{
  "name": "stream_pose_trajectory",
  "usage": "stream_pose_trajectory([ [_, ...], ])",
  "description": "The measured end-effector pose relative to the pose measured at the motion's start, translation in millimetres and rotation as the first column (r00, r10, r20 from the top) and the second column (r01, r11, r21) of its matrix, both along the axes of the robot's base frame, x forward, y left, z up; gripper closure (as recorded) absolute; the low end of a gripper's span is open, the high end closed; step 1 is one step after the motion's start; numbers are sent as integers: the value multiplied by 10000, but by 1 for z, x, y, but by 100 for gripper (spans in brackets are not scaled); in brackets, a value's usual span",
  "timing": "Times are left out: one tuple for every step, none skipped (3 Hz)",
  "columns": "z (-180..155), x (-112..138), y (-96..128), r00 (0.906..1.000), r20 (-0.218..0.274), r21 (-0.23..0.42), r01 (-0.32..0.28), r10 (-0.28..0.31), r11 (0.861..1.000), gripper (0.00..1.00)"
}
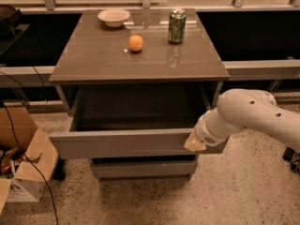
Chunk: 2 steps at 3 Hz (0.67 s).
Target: Close top drawer
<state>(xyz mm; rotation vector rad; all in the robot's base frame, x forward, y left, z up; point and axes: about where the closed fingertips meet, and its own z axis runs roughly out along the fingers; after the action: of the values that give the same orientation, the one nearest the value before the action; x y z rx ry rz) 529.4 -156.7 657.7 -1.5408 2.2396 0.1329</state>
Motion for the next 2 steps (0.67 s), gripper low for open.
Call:
stream_pose_trajectory([
  [-3, 9, 0, 10000, 48, 319, 22, -24, 9995, 4],
  [-4, 5, 1, 10000, 61, 343, 17, -19, 9994, 0],
])
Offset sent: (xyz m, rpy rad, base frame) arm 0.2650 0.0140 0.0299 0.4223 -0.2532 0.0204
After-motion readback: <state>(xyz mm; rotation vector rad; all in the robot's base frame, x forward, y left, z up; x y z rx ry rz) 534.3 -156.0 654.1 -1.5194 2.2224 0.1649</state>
